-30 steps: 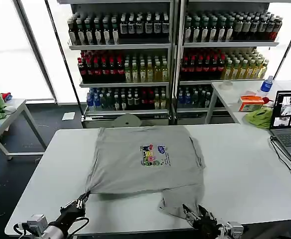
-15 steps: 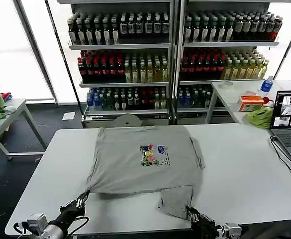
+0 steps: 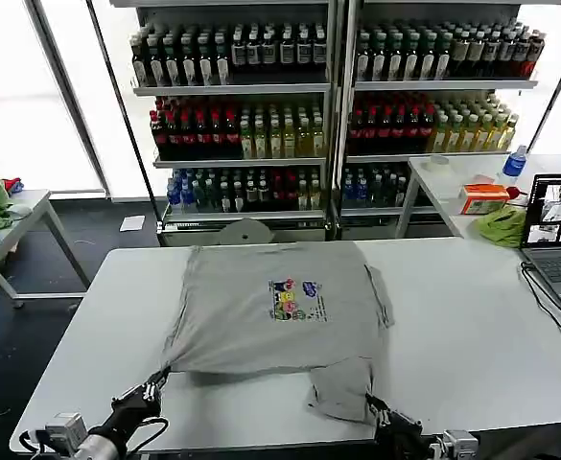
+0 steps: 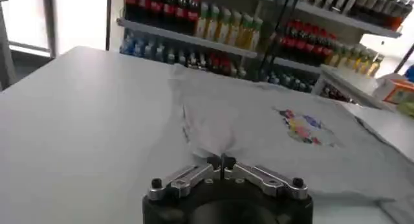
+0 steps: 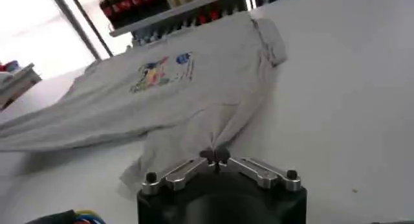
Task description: Fold and organize the clothes.
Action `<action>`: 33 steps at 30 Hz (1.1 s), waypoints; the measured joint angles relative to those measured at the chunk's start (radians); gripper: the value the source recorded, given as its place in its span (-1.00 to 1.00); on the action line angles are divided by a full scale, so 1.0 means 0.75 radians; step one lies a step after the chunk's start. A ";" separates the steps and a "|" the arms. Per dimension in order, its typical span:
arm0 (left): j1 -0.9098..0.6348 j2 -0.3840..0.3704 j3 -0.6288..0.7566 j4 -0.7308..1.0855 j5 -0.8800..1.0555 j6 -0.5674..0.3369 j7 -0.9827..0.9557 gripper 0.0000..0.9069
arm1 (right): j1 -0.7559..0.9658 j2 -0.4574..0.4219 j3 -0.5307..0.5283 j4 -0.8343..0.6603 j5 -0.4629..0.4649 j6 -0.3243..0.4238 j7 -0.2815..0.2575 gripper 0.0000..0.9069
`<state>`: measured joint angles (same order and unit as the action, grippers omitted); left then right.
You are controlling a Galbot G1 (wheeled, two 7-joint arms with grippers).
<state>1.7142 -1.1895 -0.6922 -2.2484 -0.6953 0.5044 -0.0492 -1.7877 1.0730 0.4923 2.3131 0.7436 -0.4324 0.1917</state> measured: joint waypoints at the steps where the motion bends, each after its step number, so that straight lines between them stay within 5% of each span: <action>1: 0.006 -0.003 -0.002 -0.005 0.000 0.003 -0.002 -0.93 | -0.016 -0.007 0.009 0.012 -0.001 0.005 -0.005 -1.00; 19: 0.072 0.012 -0.064 -0.089 0.001 0.061 -0.009 -0.91 | -0.132 -0.039 0.054 0.107 -0.001 0.084 -0.077 -1.00; 33: -0.100 0.120 -0.024 0.008 -0.079 0.091 -0.039 -0.91 | 0.183 0.029 -0.002 -0.012 -0.010 0.071 -0.035 -1.00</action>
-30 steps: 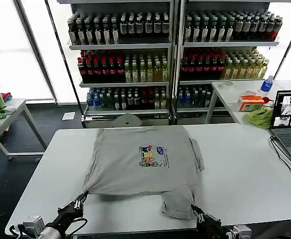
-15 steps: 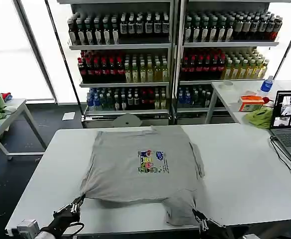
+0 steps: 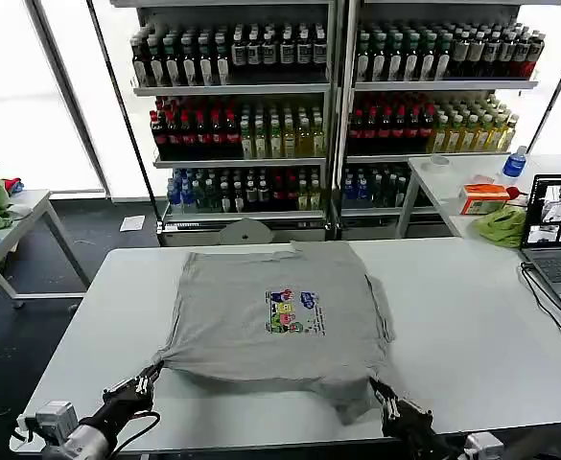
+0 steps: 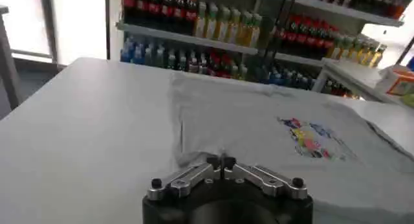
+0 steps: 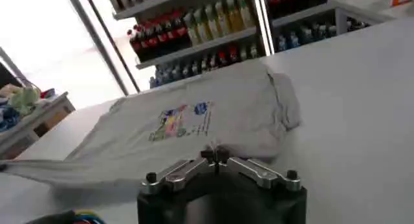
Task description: Fold and organize the clothes.
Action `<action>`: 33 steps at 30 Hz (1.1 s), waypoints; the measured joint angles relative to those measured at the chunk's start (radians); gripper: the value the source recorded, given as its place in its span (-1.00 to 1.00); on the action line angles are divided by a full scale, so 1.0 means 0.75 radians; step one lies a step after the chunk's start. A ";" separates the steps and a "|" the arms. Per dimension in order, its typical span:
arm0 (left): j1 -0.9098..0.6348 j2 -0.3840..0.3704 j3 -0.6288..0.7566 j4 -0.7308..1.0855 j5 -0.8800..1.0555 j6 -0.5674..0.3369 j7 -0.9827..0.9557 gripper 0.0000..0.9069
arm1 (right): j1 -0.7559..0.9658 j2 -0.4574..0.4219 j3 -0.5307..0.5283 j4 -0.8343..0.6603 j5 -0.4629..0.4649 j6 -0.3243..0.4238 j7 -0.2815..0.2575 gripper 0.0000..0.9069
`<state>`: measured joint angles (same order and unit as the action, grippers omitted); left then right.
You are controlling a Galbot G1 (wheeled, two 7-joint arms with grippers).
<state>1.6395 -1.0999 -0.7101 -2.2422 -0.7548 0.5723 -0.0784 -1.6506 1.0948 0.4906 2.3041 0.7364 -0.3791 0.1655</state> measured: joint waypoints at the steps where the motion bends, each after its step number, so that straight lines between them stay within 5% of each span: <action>1: -0.019 0.010 0.006 0.013 -0.008 0.000 0.000 -0.91 | 0.027 0.002 -0.004 -0.014 -0.001 0.000 0.001 -1.00; 26: -0.536 0.160 0.226 0.451 -0.133 0.005 -0.015 -0.93 | 0.659 0.094 -0.180 -0.498 -0.102 -0.008 0.013 -1.00; 28: -0.572 0.161 0.249 0.488 -0.133 0.005 -0.016 -0.82 | 0.708 0.103 -0.200 -0.546 -0.119 -0.013 0.007 -1.00; 29: -0.589 0.162 0.260 0.505 -0.133 0.005 -0.016 -0.40 | 0.735 0.108 -0.211 -0.572 -0.127 -0.016 0.003 -0.40; 30: -0.606 0.162 0.272 0.521 -0.133 0.005 -0.015 0.93 | 0.758 0.111 -0.220 -0.595 -0.136 -0.019 0.000 0.62; 31: -0.622 0.162 0.283 0.536 -0.132 0.005 -0.013 1.00 | 0.782 0.115 -0.229 -0.619 -0.147 -0.022 -0.003 1.00; 33: -0.655 0.161 0.305 0.569 -0.125 0.005 -0.007 1.00 | 0.827 0.126 -0.251 -0.668 -0.169 -0.027 -0.011 1.00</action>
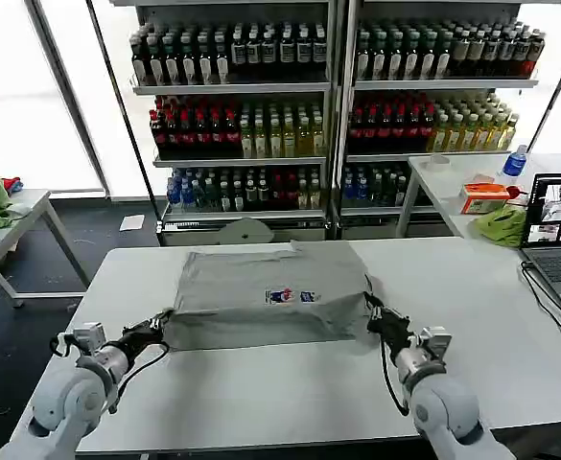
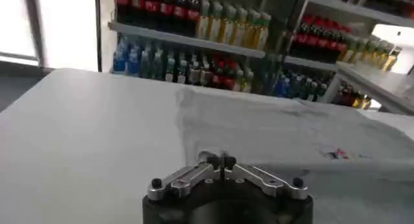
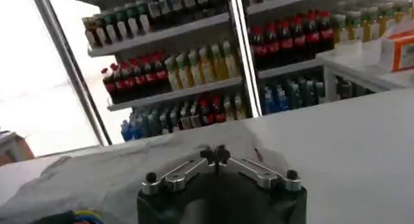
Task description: Fold and organize the clothes.
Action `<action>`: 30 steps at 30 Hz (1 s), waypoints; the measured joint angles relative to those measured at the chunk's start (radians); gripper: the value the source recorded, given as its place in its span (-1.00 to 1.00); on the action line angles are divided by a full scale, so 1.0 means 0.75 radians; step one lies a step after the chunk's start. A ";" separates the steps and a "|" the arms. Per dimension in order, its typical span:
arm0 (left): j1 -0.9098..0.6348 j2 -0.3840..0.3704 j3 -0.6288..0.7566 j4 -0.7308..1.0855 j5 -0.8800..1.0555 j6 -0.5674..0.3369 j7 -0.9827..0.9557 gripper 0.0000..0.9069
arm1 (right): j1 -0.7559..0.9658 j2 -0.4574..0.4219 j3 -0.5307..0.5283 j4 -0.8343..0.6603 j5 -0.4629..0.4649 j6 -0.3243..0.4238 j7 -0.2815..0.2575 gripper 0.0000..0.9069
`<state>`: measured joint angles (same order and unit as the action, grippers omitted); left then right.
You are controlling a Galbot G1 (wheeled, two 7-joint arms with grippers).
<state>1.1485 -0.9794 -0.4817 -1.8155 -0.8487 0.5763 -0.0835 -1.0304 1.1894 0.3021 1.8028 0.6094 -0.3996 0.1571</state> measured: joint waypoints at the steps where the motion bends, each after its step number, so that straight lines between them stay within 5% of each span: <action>1: -0.013 -0.001 0.009 0.014 0.003 0.000 0.004 1.00 | 0.018 0.005 -0.008 -0.022 -0.011 -0.001 -0.002 1.00; 19: -0.053 0.028 -0.003 0.070 0.099 -0.013 0.070 1.00 | 0.063 -0.014 0.001 -0.085 -0.081 -0.012 -0.022 1.00; 30: 0.064 0.011 -0.061 -0.058 0.157 -0.022 0.075 1.00 | -0.108 -0.037 0.069 0.091 -0.081 -0.087 0.062 1.00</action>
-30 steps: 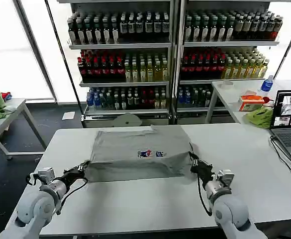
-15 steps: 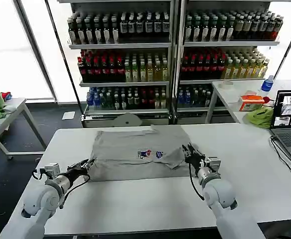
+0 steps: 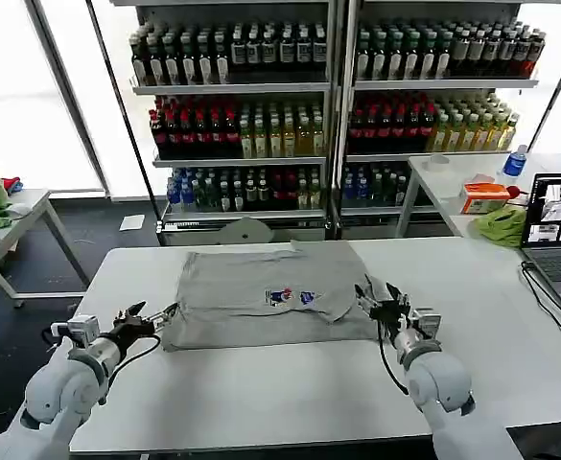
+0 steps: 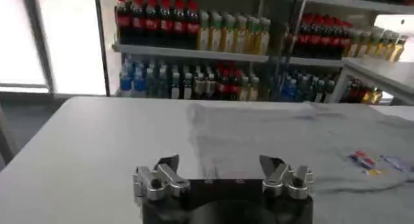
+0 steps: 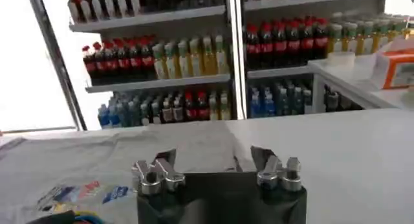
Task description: Fold and organize the clothes.
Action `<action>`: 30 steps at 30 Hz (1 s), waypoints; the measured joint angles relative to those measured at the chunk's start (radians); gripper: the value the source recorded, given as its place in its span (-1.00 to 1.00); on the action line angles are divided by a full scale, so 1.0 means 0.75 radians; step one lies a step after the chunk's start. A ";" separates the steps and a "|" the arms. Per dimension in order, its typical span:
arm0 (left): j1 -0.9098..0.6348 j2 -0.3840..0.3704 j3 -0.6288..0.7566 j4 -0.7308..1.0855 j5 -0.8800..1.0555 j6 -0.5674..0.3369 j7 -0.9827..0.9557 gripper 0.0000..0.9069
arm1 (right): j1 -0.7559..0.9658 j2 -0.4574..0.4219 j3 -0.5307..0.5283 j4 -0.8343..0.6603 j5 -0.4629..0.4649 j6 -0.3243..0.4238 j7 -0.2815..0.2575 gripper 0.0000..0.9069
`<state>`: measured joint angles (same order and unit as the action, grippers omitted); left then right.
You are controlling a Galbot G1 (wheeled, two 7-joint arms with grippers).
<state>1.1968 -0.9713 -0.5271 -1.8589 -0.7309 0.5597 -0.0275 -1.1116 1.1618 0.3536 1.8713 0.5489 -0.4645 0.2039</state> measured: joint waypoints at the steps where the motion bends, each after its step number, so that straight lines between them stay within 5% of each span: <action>1: 0.015 -0.005 -0.001 -0.011 0.007 -0.001 -0.001 1.00 | -0.016 0.002 0.002 0.015 0.000 -0.008 0.010 1.00; 10: 0.111 -0.041 0.011 -0.036 0.027 -0.007 0.005 1.00 | -0.117 0.017 0.008 0.082 0.002 -0.061 0.099 0.98; 11: 0.116 -0.041 0.011 -0.038 0.028 -0.006 0.006 1.00 | -0.121 0.018 0.009 0.082 0.003 -0.064 0.108 0.89; 13: 0.124 -0.039 0.013 -0.040 0.028 -0.006 0.012 1.00 | -0.129 0.021 0.012 0.083 0.006 -0.069 0.123 0.24; 14: 0.126 -0.036 0.015 -0.040 0.028 -0.006 0.014 1.00 | -0.132 0.022 0.015 0.083 0.010 -0.071 0.130 0.24; 15: 0.128 -0.035 0.016 -0.039 0.029 -0.006 0.015 0.91 | -0.136 0.024 0.016 0.082 0.013 -0.075 0.138 -0.76; 16: 0.128 -0.035 0.017 -0.037 0.030 -0.006 0.016 0.73 | -0.141 0.027 0.016 0.081 0.018 -0.078 0.145 -0.87; 22: 0.147 -0.047 0.023 -0.015 0.035 -0.009 0.022 -0.07 | -0.147 0.041 0.003 0.057 0.030 -0.094 0.177 -1.00; 25: 0.146 -0.055 0.029 -0.002 0.037 -0.010 0.022 -0.13 | -0.144 0.052 -0.009 0.046 0.028 -0.100 0.179 -1.00; 26: 0.144 -0.057 0.030 0.003 0.037 -0.010 0.020 -0.29 | -0.142 0.055 -0.013 0.042 0.028 -0.103 0.181 -1.00; 27: 0.141 -0.059 0.030 0.008 0.037 -0.010 0.018 -0.73 | -0.140 0.057 -0.017 0.037 0.028 -0.105 0.182 -1.00; 28: 0.138 -0.059 0.030 0.013 0.037 -0.010 0.015 -0.98 | -0.139 0.057 -0.020 0.033 0.028 -0.106 0.183 -1.00; 30: 0.136 -0.058 0.033 0.022 0.036 -0.010 0.012 -0.98 | -0.136 0.056 -0.027 0.023 0.028 -0.108 0.186 -1.00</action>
<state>1.2990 -1.0148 -0.5024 -1.8421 -0.7040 0.5525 -0.0184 -1.2138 1.2036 0.3336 1.8883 0.5695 -0.5453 0.3433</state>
